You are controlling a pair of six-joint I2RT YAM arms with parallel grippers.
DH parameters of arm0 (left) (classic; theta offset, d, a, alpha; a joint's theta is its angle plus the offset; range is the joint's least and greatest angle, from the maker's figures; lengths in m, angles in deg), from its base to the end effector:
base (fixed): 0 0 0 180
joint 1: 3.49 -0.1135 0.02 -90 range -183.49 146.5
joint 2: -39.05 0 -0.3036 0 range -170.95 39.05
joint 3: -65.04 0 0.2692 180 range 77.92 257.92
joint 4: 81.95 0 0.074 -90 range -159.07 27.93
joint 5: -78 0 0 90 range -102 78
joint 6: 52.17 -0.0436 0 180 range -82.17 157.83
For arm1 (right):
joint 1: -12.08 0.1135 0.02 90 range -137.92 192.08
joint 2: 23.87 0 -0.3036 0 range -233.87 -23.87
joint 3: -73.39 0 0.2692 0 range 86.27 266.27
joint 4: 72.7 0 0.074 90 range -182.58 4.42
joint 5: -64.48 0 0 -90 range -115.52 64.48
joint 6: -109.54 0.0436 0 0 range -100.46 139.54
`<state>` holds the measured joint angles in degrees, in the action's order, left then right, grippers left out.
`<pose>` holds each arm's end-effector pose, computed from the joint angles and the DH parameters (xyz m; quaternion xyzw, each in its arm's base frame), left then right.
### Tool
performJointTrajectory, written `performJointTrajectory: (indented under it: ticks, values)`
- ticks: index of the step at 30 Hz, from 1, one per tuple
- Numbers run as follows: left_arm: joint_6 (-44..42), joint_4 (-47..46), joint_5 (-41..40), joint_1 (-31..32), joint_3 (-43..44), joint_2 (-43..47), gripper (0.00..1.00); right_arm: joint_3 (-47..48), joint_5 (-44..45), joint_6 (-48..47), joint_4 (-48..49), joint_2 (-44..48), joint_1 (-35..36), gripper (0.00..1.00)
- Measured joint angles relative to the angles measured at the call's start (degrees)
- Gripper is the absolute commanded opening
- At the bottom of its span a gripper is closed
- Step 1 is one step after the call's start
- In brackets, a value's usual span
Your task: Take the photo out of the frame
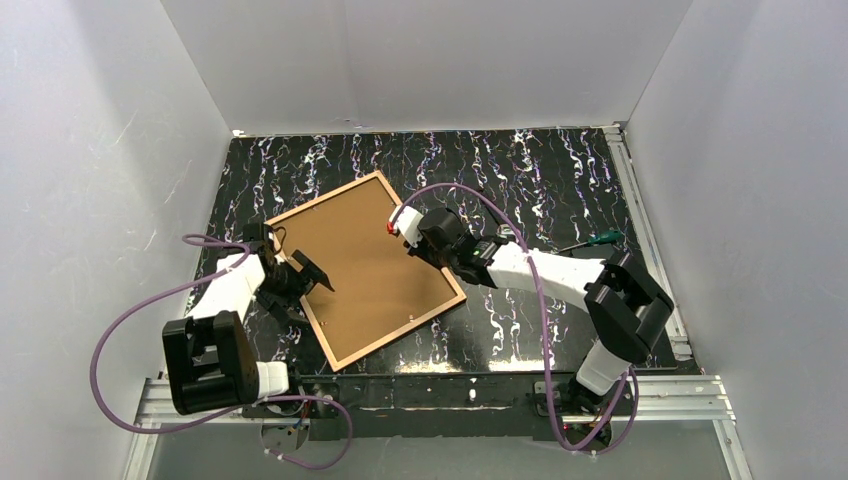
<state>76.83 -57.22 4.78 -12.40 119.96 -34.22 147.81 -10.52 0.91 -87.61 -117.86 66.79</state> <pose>0.2713 0.0298 0.2404 -0.3154 0.8529 -0.2315 0.3456 0.2348 0.3122 0.2605 -0.4752 0.7400 0.0332 0.4749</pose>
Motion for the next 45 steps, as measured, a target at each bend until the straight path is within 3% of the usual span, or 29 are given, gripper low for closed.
performJointTrajectory:
  ticks: [23,45]
  values:
    - [1.11,-0.9,-1.22,0.0,-1.84,-2.49,0.93,3.3,1.25,-1.64,-6.1,-4.61,-0.24,0.01]
    - [2.16,-1.33,-1.73,0.0,-2.27,-1.88,0.93,10.73,-5.99,6.03,-29.75,-3.48,-0.11,0.01]
